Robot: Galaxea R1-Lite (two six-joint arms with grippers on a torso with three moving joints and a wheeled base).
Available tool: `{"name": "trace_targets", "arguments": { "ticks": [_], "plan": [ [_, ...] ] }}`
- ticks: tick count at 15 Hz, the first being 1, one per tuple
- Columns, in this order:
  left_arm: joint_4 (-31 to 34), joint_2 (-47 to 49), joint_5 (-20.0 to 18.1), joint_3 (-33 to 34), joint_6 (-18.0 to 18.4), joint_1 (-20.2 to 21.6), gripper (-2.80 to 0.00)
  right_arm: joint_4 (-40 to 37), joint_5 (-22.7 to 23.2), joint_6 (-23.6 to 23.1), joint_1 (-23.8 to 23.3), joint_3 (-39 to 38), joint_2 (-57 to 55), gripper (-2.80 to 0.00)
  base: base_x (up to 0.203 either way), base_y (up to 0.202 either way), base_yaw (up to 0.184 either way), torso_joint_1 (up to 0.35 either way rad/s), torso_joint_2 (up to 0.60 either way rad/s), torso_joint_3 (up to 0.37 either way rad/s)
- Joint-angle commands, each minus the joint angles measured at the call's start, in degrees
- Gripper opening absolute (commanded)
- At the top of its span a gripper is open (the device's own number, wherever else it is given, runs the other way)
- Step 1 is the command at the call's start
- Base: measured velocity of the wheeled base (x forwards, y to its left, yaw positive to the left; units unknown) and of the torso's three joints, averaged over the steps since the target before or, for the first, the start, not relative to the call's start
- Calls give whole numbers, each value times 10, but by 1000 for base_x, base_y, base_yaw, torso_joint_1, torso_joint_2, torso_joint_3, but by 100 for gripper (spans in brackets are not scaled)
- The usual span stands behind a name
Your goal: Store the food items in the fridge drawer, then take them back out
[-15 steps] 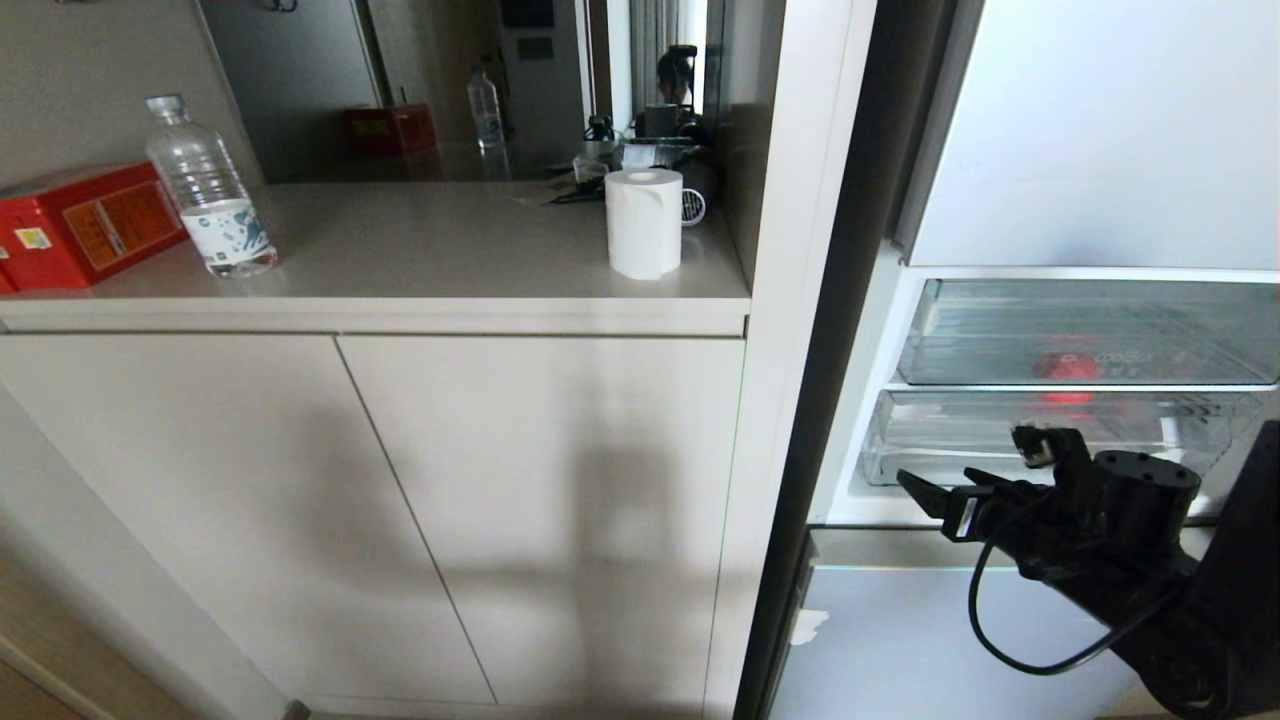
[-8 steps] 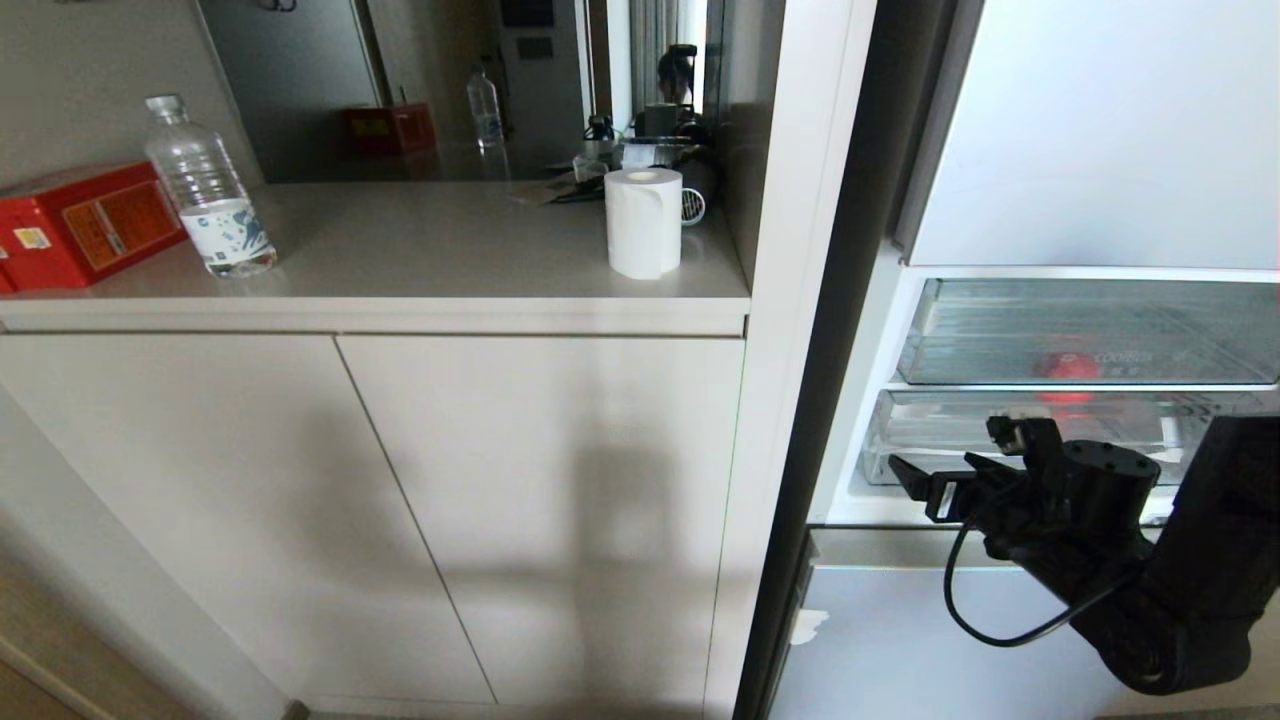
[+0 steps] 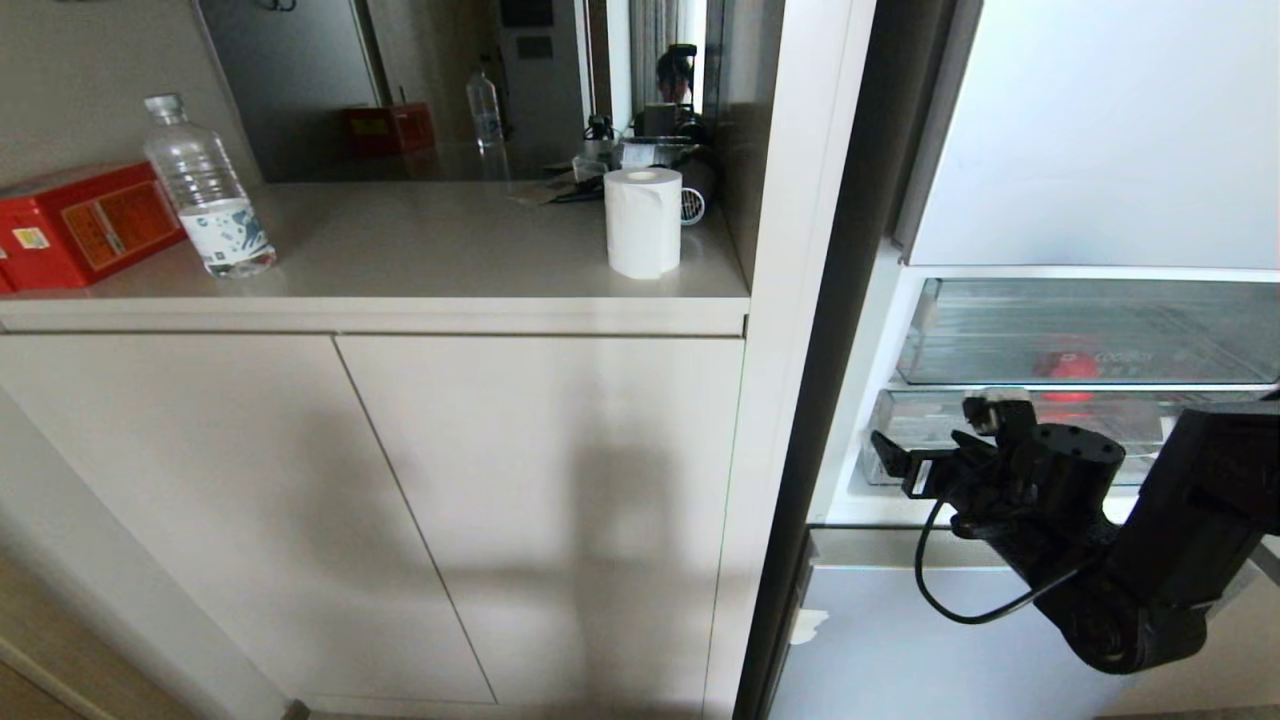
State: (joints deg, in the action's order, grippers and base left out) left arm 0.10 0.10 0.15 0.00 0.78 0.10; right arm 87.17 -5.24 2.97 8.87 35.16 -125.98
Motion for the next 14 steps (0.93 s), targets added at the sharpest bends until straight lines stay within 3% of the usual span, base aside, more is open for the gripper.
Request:
{"name": "trace_targets", "arguments": {
  "ticks": [1,14],
  "plan": [
    [0,1,0,0,0,0,-280,5,-5,0,8,8,-2,0,0,0,0,0,0,0],
    [0,1,0,0,0,0,-280,5,-15,3,7,51,-40,0,0,0,0,0,0,0]
  ]
}}
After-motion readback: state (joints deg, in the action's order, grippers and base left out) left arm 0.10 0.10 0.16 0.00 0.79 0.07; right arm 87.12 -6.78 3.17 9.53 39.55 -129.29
